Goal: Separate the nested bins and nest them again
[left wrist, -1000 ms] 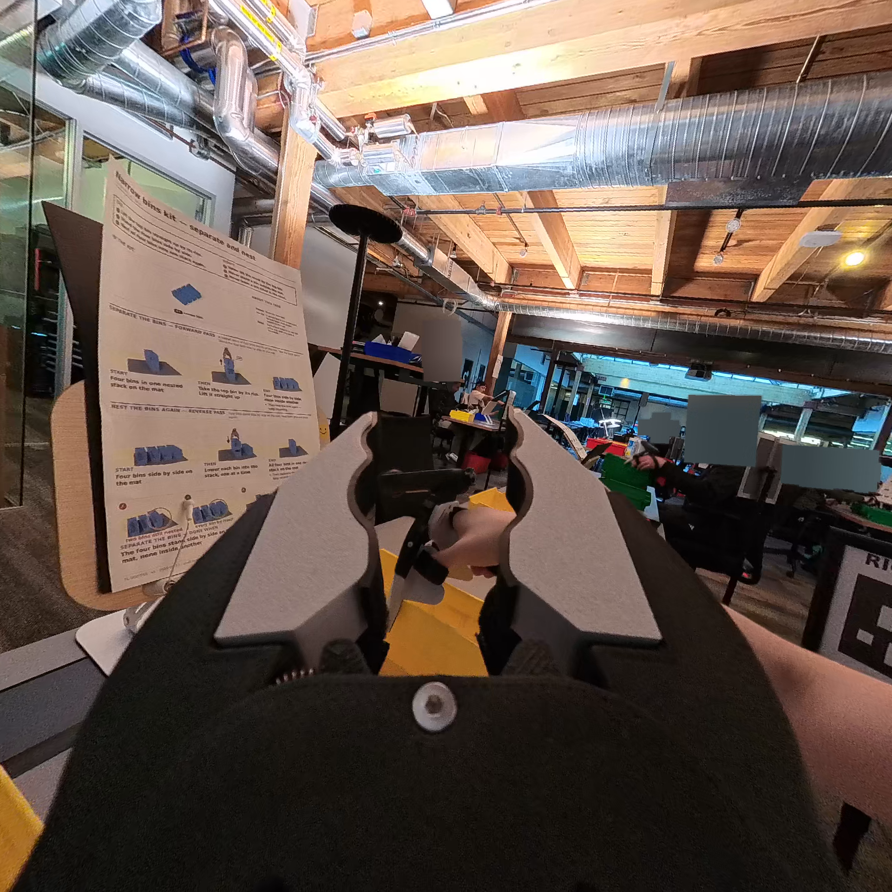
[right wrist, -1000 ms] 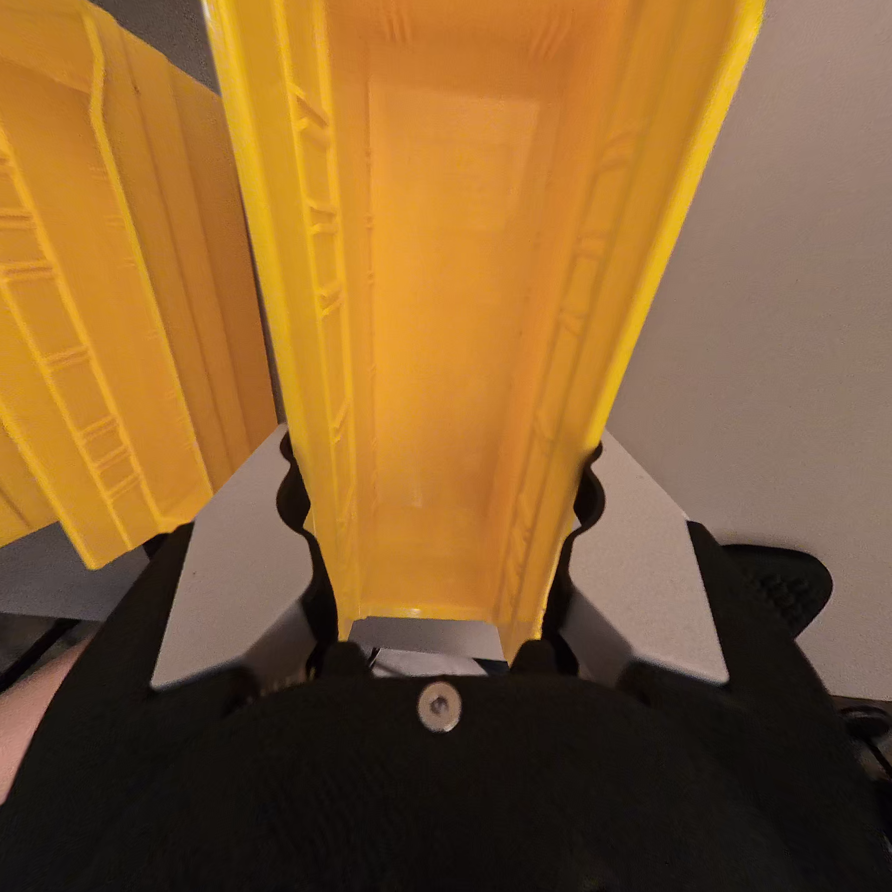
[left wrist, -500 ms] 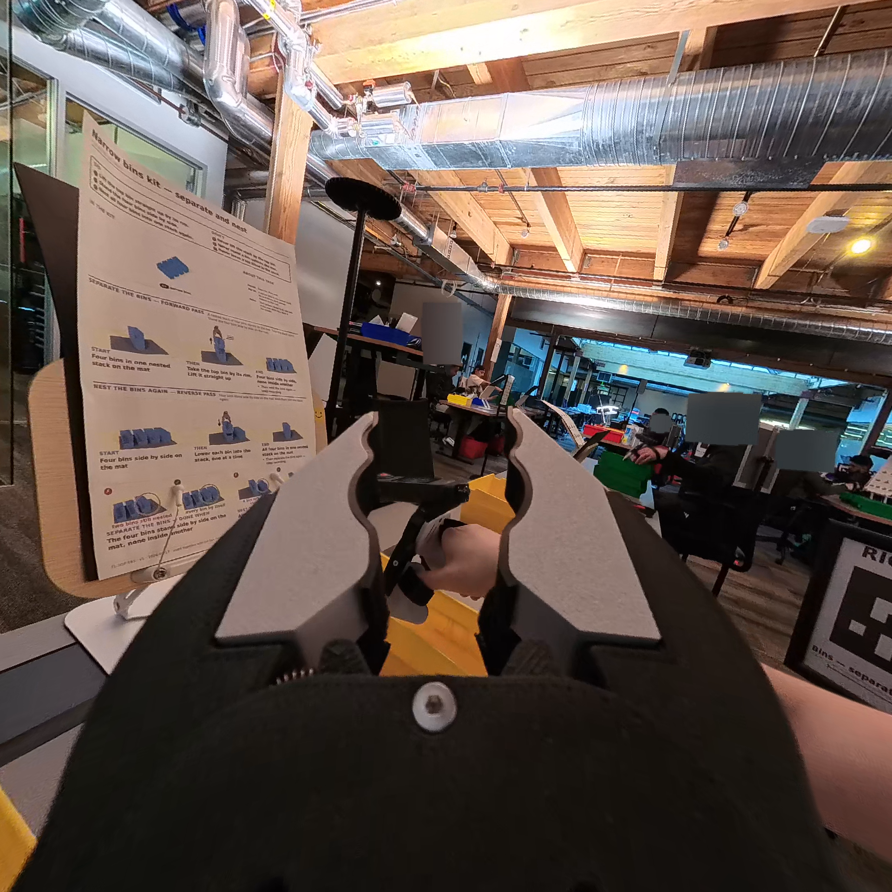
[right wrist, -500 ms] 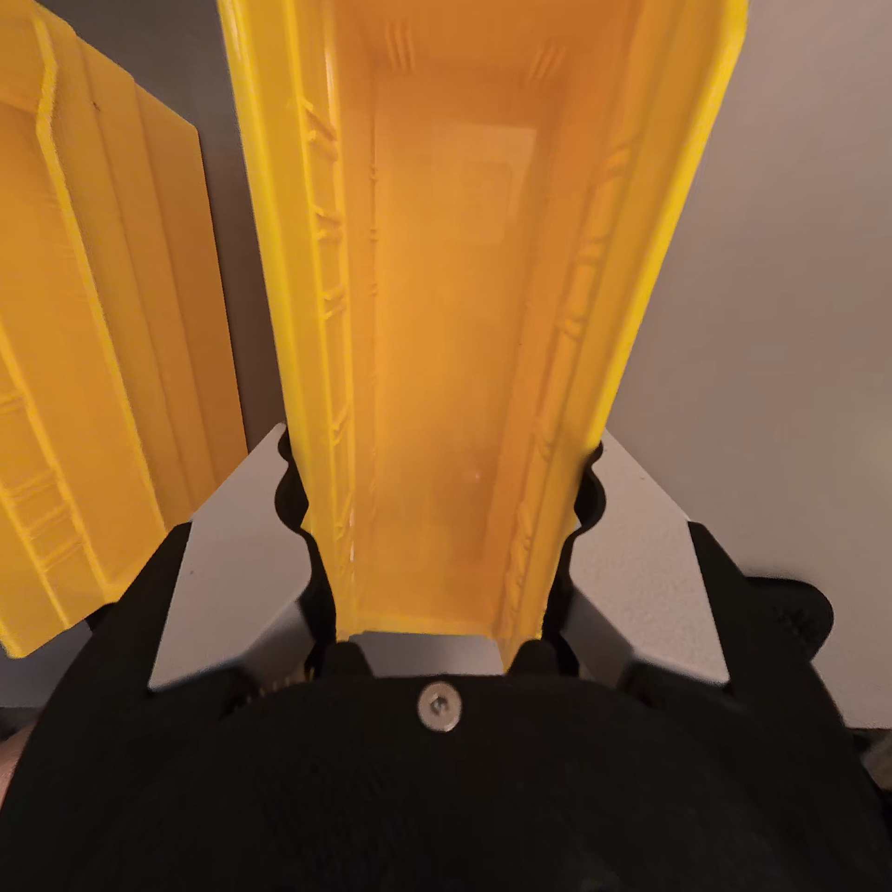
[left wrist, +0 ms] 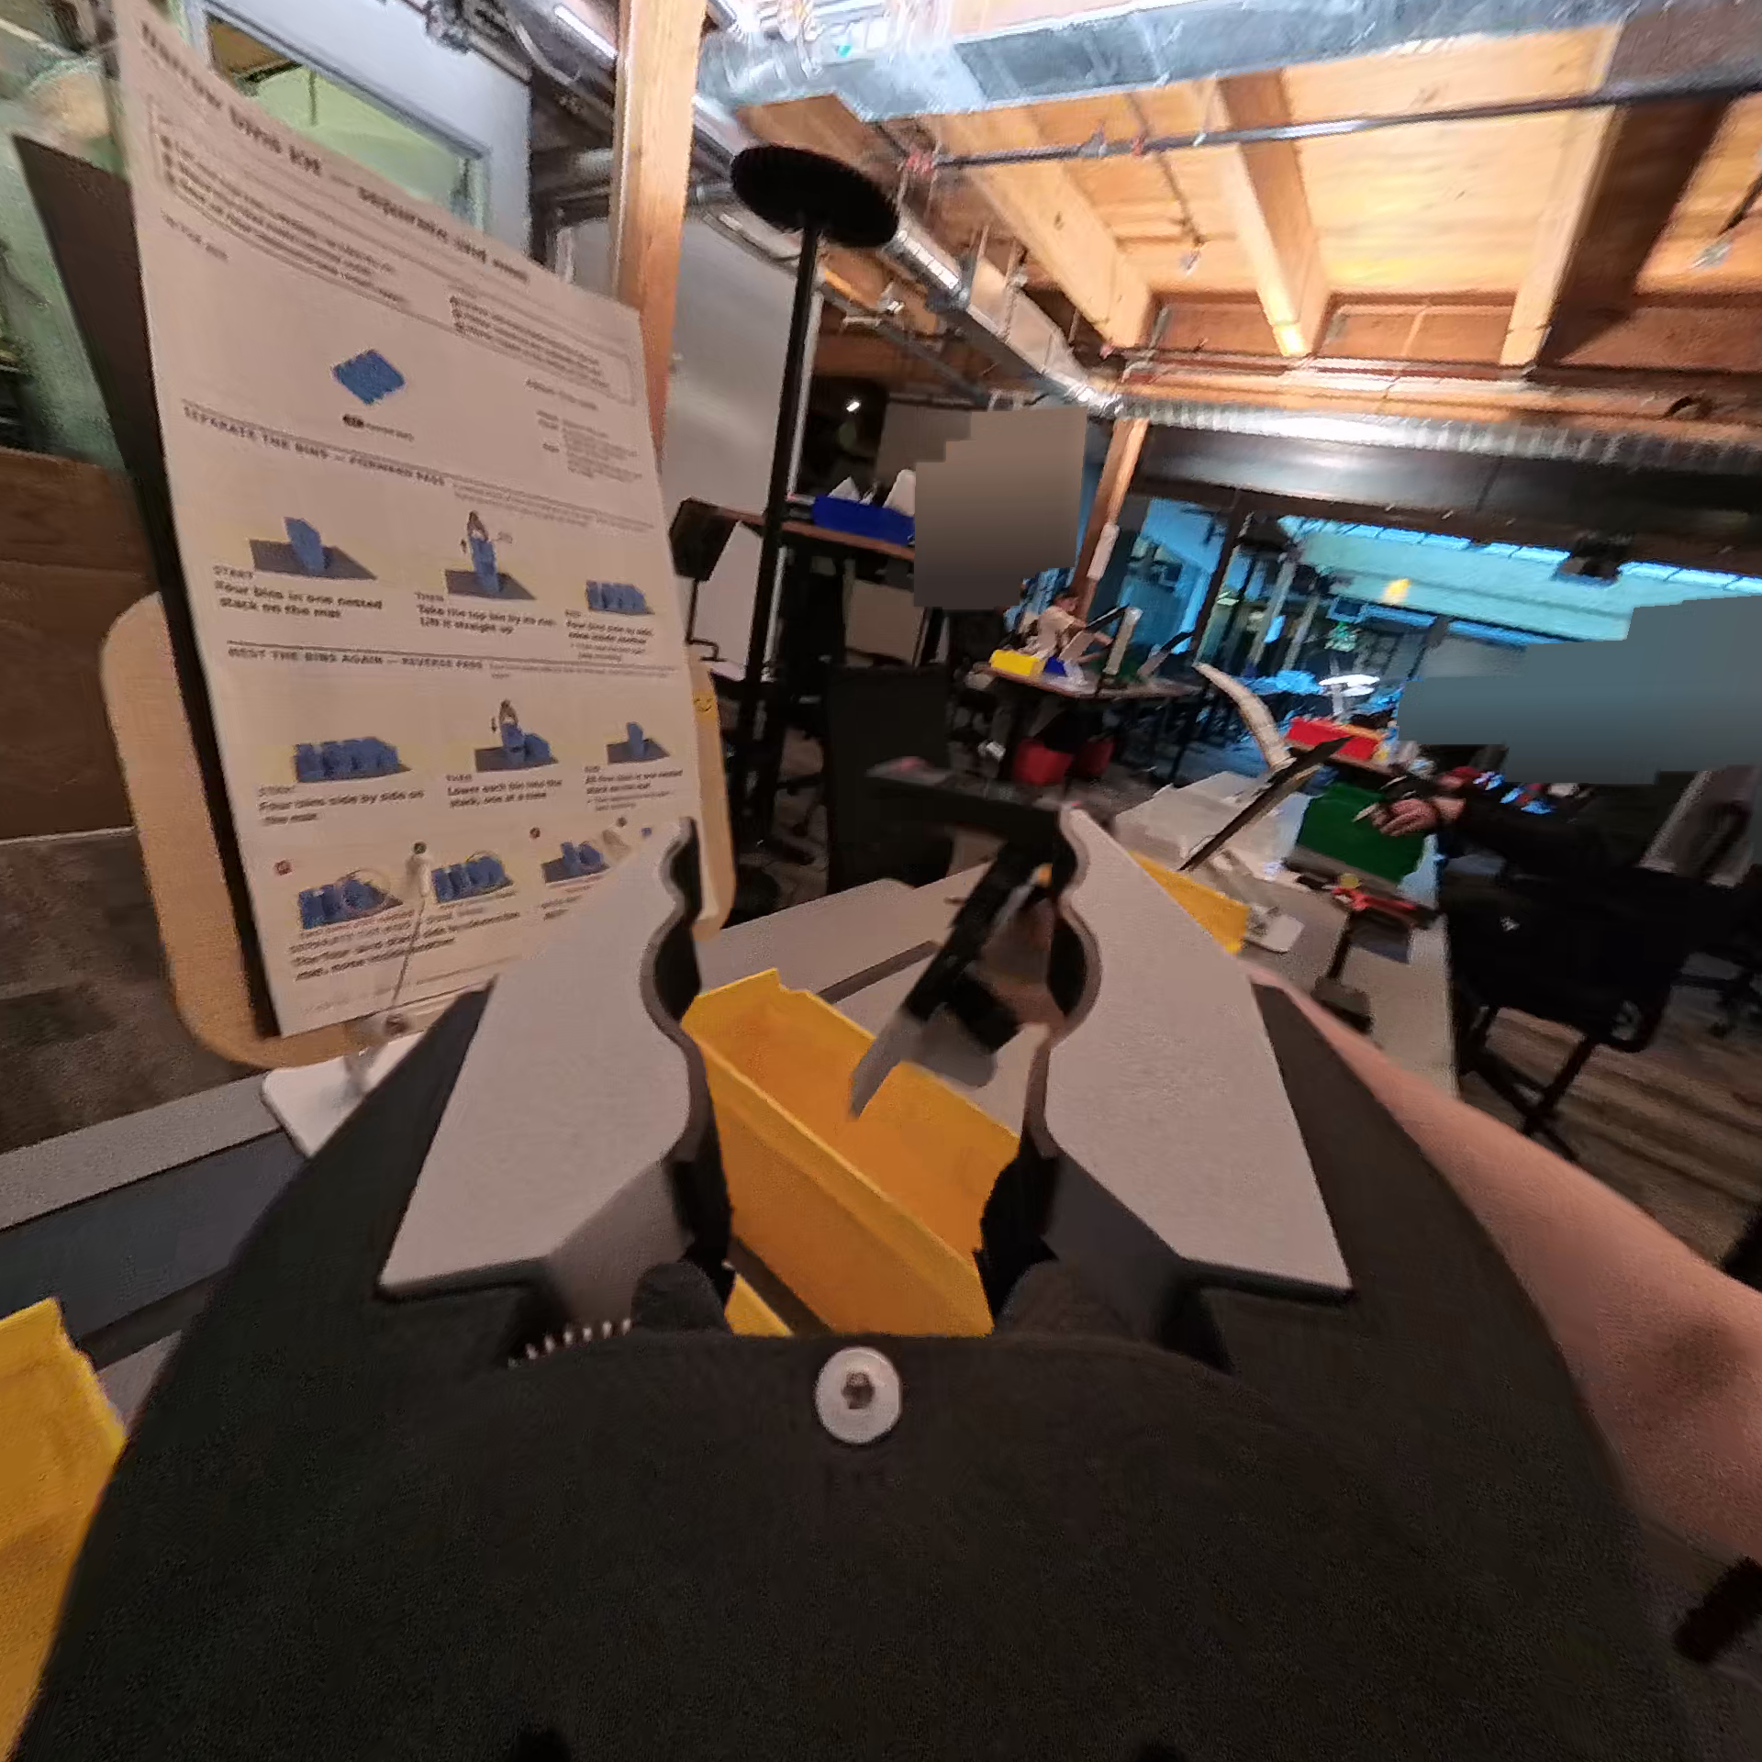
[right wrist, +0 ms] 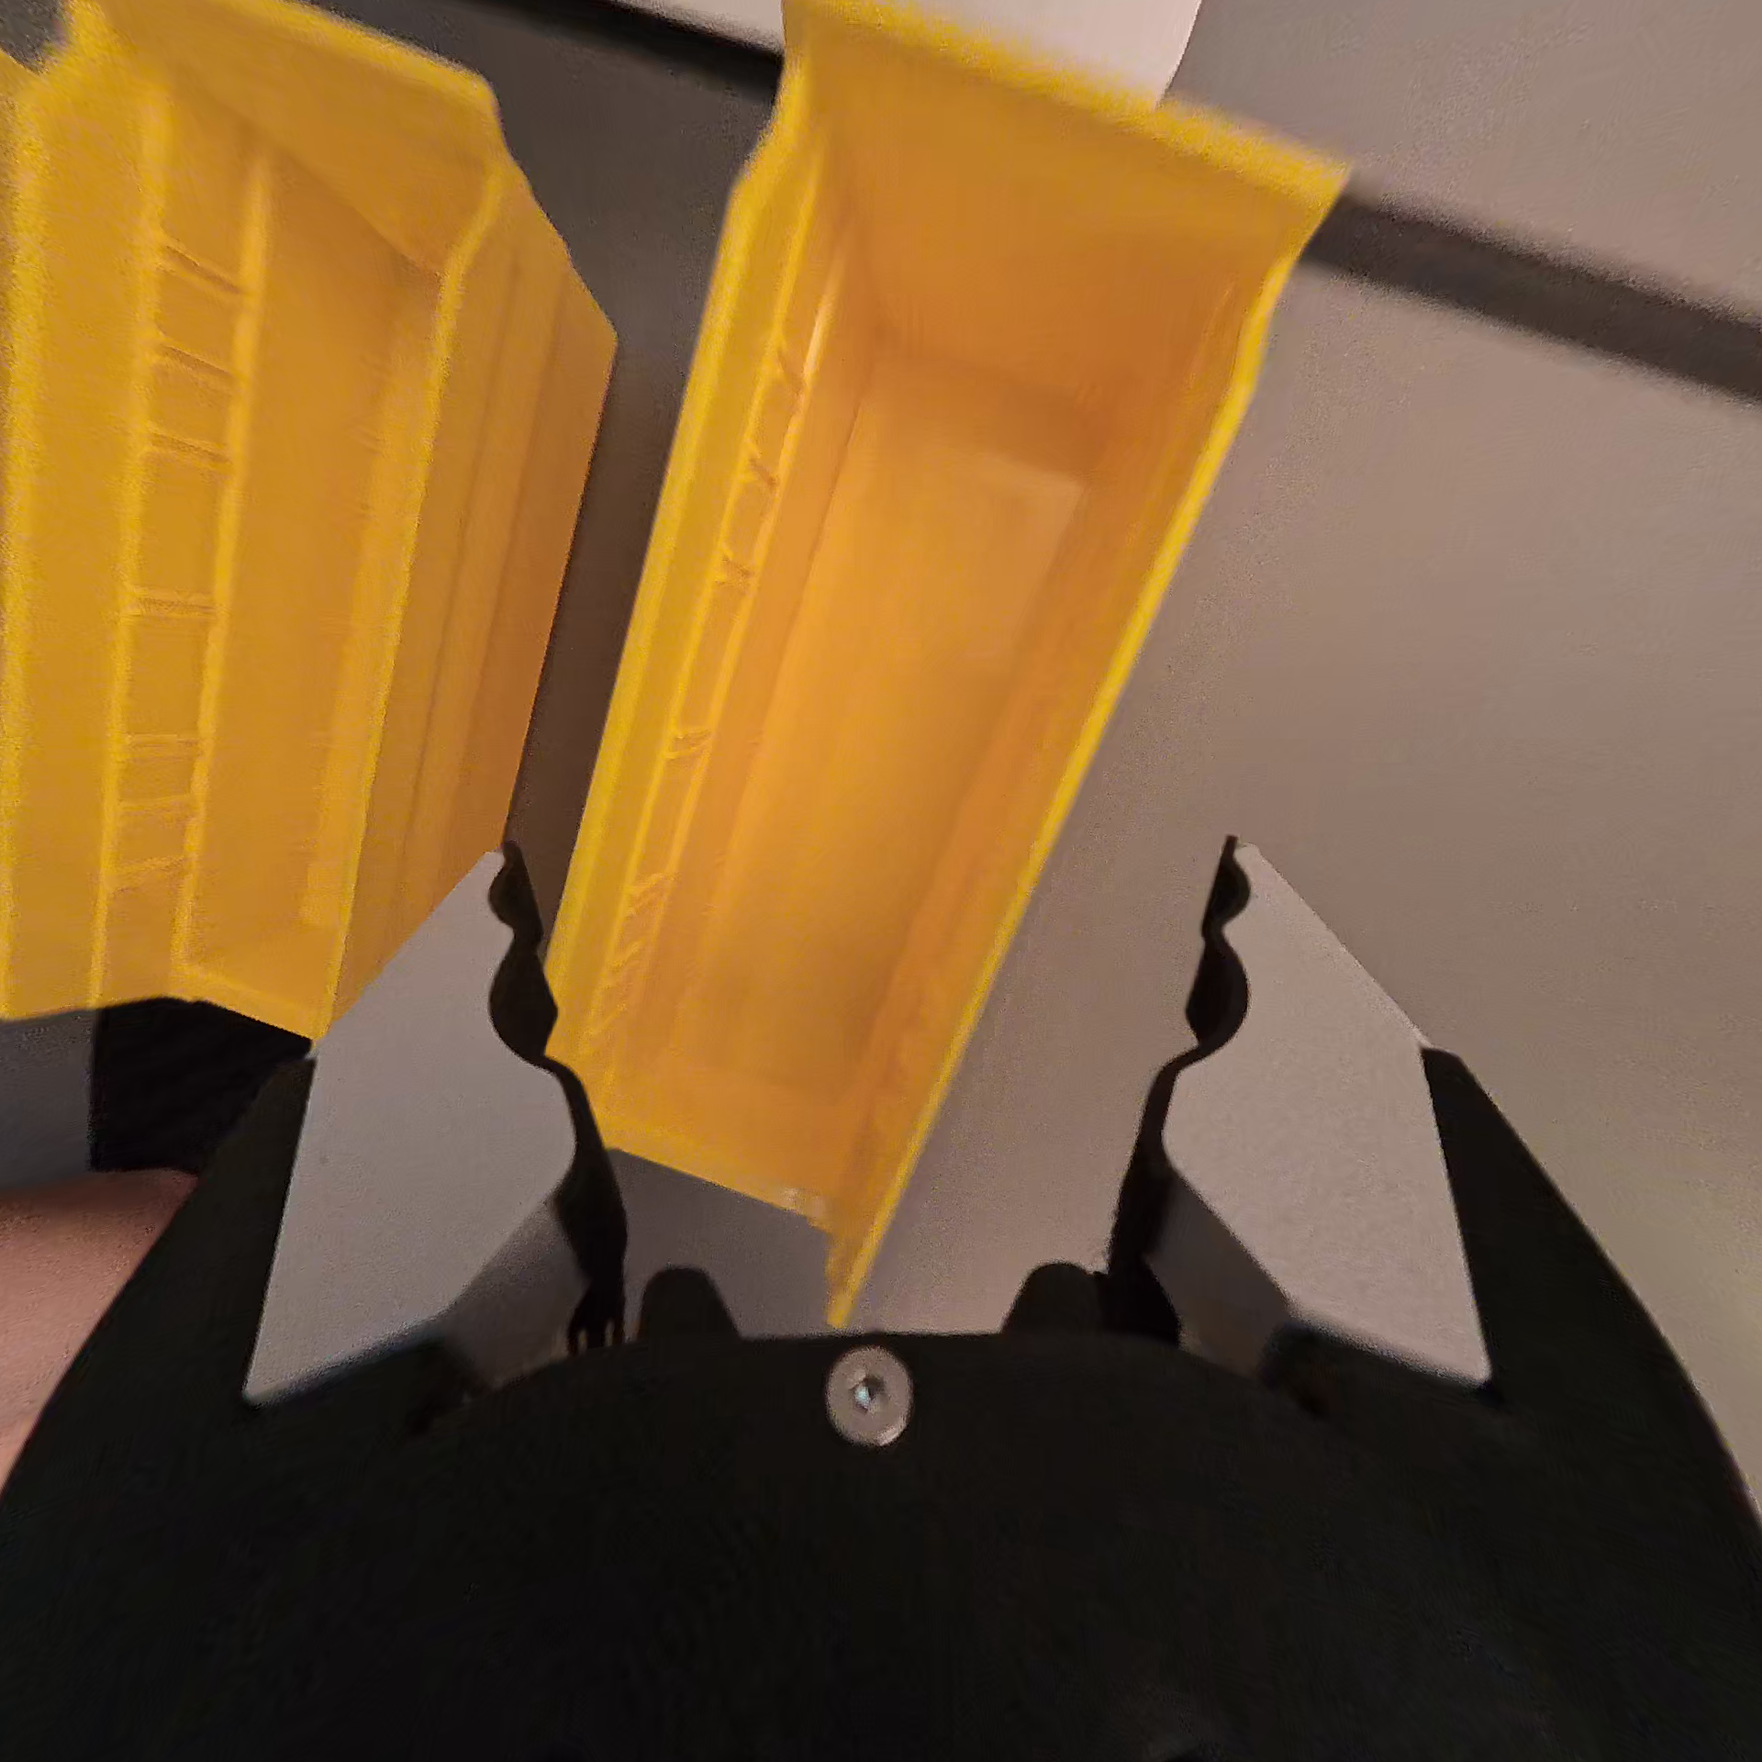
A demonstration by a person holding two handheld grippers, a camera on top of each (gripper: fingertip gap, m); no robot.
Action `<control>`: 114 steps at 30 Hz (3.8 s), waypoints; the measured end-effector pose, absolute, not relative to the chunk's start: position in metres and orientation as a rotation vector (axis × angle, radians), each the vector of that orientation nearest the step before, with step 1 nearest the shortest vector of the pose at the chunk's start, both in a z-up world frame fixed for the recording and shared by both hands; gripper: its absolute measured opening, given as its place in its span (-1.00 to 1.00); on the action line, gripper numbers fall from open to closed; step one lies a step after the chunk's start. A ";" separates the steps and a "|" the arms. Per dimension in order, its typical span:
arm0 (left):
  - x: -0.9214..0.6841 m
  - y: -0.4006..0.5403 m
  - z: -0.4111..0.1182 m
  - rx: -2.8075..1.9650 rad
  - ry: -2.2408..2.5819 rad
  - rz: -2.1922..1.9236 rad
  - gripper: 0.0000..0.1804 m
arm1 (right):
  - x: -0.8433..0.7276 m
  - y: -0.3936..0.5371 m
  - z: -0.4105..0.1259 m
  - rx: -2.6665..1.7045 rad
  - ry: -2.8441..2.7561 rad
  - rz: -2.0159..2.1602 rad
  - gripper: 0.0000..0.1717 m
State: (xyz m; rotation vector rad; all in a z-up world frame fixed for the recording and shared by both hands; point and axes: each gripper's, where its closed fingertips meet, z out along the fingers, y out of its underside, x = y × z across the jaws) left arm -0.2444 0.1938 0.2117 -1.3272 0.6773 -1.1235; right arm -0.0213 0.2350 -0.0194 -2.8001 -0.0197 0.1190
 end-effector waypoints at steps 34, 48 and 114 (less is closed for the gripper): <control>-0.199 0.284 -0.084 -2.788 0.828 0.096 0.75 | 0.178 0.172 0.124 -1.653 -0.424 -0.057 0.45; -0.213 0.275 -0.100 -3.079 0.567 0.086 0.29 | 0.187 0.178 0.108 -1.726 -0.452 0.032 0.44; -0.053 0.198 0.007 -3.503 0.759 0.181 0.27 | 0.217 0.195 0.057 -1.921 -0.407 0.075 0.40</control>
